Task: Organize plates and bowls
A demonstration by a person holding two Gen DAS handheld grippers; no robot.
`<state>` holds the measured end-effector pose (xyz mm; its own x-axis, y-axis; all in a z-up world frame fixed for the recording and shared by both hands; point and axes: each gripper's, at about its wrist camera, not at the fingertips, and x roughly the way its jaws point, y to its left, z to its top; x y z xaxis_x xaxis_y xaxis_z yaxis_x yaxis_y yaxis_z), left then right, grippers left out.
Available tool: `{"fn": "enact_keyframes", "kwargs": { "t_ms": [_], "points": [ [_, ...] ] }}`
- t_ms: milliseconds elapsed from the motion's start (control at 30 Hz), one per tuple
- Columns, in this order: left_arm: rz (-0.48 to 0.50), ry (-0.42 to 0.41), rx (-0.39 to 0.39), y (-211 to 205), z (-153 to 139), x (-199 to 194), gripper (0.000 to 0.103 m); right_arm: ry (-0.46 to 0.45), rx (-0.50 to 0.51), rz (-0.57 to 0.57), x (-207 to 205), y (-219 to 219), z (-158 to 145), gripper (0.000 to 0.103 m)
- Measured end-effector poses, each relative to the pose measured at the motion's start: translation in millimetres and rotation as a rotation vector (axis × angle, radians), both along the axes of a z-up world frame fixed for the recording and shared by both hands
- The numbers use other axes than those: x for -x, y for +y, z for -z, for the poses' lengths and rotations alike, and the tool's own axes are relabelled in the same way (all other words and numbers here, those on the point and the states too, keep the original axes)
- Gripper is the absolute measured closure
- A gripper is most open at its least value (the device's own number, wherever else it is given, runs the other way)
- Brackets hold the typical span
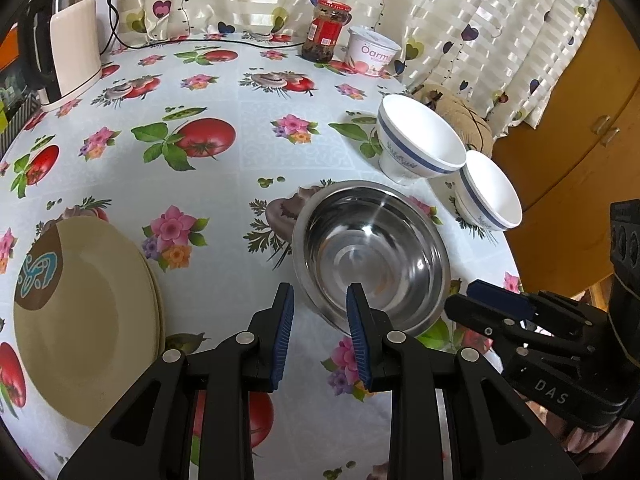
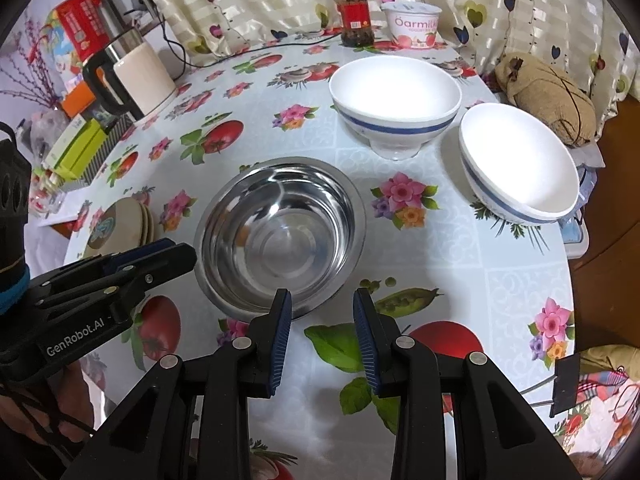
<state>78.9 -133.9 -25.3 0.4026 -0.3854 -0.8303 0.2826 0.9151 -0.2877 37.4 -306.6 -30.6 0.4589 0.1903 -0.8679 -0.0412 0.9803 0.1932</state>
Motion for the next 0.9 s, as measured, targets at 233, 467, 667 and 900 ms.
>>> {"fn": "enact_keyframes", "kwargs": {
  "t_ms": [233, 467, 667, 900],
  "points": [
    [-0.012, -0.017, -0.01, 1, -7, -2, 0.075, -0.031, 0.005, 0.011, -1, -6, -11, 0.071],
    [-0.011, -0.02, -0.003, 0, -13, -8, 0.075, -0.056, 0.019, 0.013, -4, -9, -21, 0.071],
    [-0.003, -0.02, 0.001, -5, -20, -15, 0.075, -0.076, 0.022, 0.013, -9, -14, -28, 0.071],
    [0.012, -0.026, 0.004, -16, -27, -25, 0.075, -0.091, 0.019, 0.02, -16, -23, -33, 0.071]
  ]
}}
